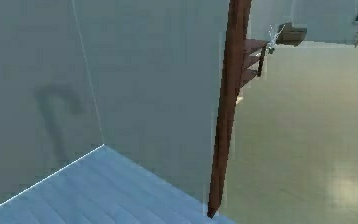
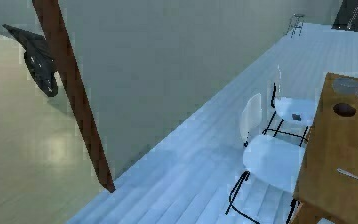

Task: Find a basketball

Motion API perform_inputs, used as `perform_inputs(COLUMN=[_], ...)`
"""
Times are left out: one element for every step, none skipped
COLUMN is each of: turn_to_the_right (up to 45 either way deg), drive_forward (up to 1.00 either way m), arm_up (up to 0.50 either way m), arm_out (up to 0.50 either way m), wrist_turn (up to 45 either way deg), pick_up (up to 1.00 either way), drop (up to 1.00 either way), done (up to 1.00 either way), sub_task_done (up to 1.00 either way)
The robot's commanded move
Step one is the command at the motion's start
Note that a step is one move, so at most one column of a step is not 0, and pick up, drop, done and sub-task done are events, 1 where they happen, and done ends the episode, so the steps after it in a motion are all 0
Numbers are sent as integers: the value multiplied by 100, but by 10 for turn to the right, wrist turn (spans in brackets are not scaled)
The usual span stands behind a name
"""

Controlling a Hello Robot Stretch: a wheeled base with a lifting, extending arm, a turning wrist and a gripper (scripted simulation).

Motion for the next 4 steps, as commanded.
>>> perform_inputs(turn_to_the_right=[0,-450,-420,0], drive_forward=[5,0,0,35], arm_up=[0,0,0,0], arm_out=[0,0,0,0], wrist_turn=[0,0,0,0], pick_up=[0,0,0,0], drop=[0,0,0,0], done=[0,0,0,0], sub_task_done=[0,0,0,0])
